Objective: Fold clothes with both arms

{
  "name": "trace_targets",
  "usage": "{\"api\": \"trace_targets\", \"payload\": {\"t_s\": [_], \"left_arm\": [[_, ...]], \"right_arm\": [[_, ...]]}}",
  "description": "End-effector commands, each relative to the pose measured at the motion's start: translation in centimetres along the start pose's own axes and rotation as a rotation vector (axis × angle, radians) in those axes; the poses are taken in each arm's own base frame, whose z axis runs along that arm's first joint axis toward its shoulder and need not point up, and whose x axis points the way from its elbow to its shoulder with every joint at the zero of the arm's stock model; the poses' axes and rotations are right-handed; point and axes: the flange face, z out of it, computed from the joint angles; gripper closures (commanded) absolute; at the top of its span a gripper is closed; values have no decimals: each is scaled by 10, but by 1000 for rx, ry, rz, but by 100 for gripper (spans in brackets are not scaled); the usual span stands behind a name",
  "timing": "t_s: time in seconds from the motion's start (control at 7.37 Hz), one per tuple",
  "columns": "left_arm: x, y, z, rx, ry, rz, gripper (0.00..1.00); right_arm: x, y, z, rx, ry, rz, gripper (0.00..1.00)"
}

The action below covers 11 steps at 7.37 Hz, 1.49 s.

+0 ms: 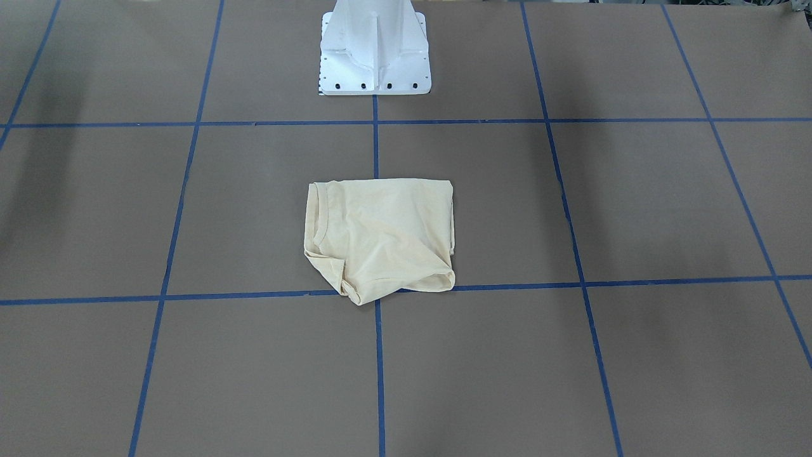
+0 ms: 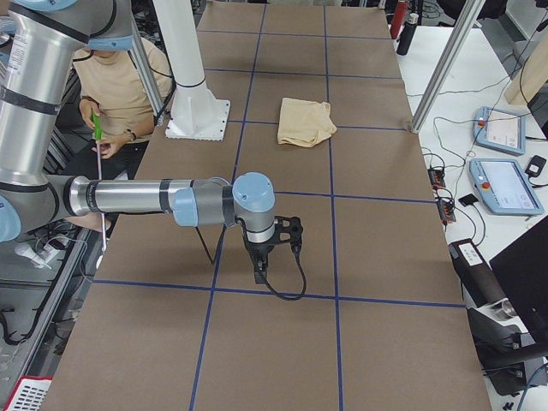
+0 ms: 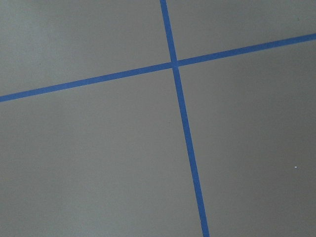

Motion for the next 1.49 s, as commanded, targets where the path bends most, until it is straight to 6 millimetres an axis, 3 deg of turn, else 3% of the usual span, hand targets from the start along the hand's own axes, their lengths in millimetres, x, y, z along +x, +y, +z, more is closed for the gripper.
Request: {"api": "trace_targets", "payload": {"t_s": [0.0,0.27,1.36], "left_arm": [[-4,2,5,-11,1,-9,0],[-13,5,15,-29,1,-24,0],[-10,3,12,-23,2,-16,0]], "right_arm": [[-2,1,0,-2,-27,5,0],[-5,-1,-3,6,-24,-1,0],[-2,5,-2,0,-22,6,0]]}}
